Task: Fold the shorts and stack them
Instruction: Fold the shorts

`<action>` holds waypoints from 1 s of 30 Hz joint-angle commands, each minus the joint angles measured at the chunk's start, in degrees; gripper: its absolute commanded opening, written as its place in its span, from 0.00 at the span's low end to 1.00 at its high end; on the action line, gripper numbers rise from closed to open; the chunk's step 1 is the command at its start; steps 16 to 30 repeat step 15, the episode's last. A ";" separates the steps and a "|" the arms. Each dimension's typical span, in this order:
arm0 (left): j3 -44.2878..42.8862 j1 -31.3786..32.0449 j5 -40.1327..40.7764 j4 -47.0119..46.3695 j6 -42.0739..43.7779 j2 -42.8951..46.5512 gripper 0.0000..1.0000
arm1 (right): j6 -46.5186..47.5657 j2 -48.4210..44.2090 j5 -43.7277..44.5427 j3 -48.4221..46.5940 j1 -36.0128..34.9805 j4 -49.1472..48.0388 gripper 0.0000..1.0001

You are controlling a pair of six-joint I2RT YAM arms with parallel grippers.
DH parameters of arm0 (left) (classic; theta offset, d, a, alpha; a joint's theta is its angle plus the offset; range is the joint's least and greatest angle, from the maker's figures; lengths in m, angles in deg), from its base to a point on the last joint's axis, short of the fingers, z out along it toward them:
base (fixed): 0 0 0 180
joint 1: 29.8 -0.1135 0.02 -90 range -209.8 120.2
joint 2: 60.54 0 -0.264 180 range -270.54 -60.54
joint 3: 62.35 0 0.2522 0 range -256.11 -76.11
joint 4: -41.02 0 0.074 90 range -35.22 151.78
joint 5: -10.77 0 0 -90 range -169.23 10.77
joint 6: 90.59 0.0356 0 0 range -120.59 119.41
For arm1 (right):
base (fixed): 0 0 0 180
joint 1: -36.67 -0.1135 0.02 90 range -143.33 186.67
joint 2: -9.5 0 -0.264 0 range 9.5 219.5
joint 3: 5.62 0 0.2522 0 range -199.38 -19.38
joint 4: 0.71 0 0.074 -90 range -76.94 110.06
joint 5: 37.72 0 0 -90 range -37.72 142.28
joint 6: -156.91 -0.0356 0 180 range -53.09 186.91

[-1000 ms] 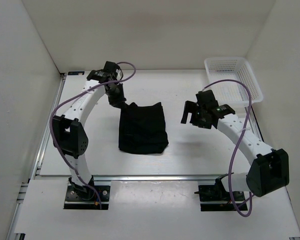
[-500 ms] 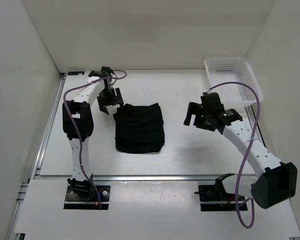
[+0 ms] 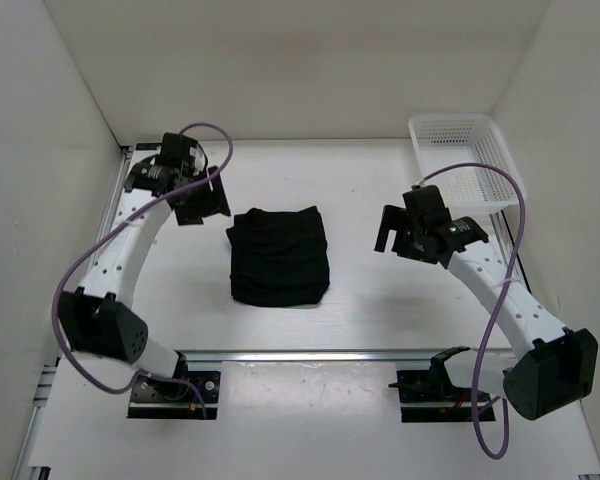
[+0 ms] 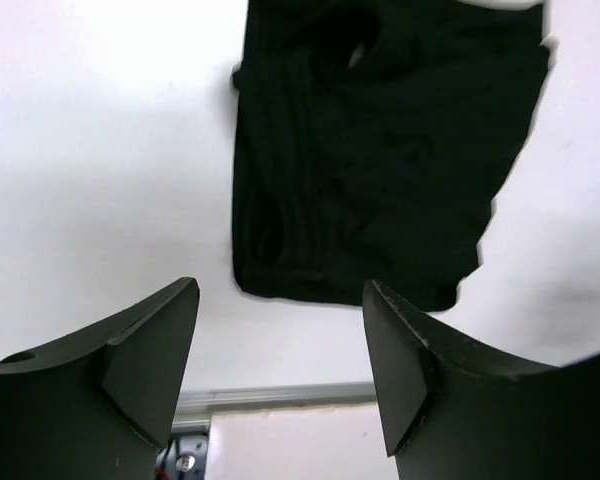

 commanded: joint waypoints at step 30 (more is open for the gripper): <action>24.14 1.02 14.81 -2.01 -7.72 41.38 0.82 | -0.81 -17.35 14.00 -1.67 0.15 10.63 0.98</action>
